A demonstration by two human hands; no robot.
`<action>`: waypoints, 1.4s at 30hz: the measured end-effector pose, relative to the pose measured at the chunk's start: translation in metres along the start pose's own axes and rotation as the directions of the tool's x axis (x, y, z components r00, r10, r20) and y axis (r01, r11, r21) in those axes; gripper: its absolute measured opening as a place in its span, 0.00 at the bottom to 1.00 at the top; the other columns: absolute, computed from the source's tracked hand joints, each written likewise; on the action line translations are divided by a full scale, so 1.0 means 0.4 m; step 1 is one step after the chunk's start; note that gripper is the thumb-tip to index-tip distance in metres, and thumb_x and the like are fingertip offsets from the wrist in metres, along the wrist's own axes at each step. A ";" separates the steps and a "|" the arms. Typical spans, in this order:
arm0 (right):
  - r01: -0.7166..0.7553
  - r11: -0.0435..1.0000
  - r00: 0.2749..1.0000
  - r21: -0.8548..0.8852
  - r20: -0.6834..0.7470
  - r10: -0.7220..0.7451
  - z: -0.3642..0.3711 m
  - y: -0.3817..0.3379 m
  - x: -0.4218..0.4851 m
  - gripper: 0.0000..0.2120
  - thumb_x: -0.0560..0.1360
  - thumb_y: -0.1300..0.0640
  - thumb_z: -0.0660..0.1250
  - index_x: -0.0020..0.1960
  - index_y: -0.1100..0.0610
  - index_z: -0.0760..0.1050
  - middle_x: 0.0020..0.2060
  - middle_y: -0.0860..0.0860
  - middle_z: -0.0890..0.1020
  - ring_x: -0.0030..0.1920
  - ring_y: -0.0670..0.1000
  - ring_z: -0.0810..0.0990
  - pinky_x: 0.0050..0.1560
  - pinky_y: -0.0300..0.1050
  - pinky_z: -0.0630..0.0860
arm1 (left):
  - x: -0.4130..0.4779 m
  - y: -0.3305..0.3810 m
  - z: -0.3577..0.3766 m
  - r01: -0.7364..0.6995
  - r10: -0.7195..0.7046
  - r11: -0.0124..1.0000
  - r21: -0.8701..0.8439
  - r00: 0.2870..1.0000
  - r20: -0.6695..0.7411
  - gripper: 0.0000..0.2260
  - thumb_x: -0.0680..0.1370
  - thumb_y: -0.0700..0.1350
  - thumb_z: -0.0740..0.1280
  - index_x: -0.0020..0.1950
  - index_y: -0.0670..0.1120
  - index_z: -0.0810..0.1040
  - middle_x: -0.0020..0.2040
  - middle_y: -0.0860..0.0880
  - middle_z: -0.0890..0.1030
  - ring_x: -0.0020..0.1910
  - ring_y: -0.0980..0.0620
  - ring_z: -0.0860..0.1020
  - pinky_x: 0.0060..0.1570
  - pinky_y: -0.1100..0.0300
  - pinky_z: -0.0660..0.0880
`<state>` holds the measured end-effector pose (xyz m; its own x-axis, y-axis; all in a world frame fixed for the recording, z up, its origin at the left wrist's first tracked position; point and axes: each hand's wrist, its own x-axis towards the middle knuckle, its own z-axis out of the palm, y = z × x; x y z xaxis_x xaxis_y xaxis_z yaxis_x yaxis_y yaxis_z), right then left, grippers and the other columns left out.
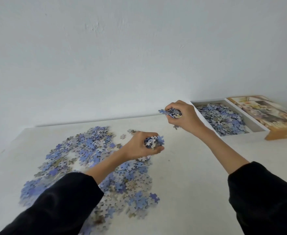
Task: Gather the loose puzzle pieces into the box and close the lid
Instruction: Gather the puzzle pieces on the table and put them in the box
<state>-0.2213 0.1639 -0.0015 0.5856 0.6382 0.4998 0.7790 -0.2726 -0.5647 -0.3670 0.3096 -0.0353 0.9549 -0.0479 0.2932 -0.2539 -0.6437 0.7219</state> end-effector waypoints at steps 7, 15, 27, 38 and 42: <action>0.014 0.997 1.000 -0.071 0.029 -0.011 -0.171 0.184 0.018 0.08 0.70 0.64 0.70 0.49 0.58 0.79 0.42 0.59 0.78 0.42 0.58 0.76 0.44 0.50 0.72 | 0.160 0.062 0.143 -0.007 0.005 0.999 -0.039 0.999 -0.052 0.08 0.73 0.42 0.71 0.42 0.37 0.78 0.36 0.38 0.80 0.32 0.42 0.74 0.33 0.55 0.70; -0.043 0.989 0.999 -0.140 0.012 0.045 -0.329 0.398 0.044 0.08 0.70 0.63 0.70 0.49 0.56 0.79 0.42 0.57 0.78 0.40 0.55 0.76 0.41 0.40 0.68 | 0.393 0.116 0.297 -0.024 0.024 0.999 -0.039 1.000 0.000 0.06 0.72 0.44 0.72 0.37 0.47 0.77 0.28 0.52 0.77 0.26 0.58 0.69 0.29 0.65 0.66; -0.131 0.973 0.978 -0.192 0.135 0.159 -0.353 0.676 0.017 0.07 0.72 0.55 0.70 0.49 0.49 0.78 0.49 0.47 0.76 0.46 0.46 0.76 0.46 0.42 0.74 | 0.671 0.062 0.481 -0.083 0.041 0.943 0.323 0.990 0.132 0.14 0.73 0.60 0.68 0.47 0.50 0.77 0.35 0.48 0.76 0.31 0.57 0.68 0.29 0.65 0.61; -0.136 0.980 0.975 -0.147 0.158 0.159 -0.323 0.744 0.000 0.13 0.79 0.54 0.59 0.61 0.48 0.74 0.60 0.45 0.77 0.62 0.45 0.72 0.63 0.46 0.69 | 0.630 0.031 0.512 -0.055 -0.039 0.842 0.536 0.986 0.163 0.19 0.80 0.55 0.55 0.67 0.48 0.71 0.68 0.49 0.69 0.70 0.51 0.63 0.72 0.49 0.51; -0.109 0.961 0.963 -0.253 0.212 0.166 -0.321 0.747 -0.006 0.15 0.79 0.62 0.58 0.60 0.50 0.76 0.62 0.48 0.76 0.64 0.47 0.71 0.65 0.44 0.67 | 0.625 0.028 0.514 -0.091 -0.180 0.711 0.698 0.935 0.305 0.25 0.81 0.57 0.45 0.76 0.48 0.53 0.78 0.47 0.49 0.76 0.47 0.44 0.72 0.45 0.40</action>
<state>0.0386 -0.0115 -0.0871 0.6455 0.7222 0.2485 0.7414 -0.5143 -0.4311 -0.0995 0.1333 -0.0828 0.9857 -0.1620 -0.0467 -0.1597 -0.9859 0.0491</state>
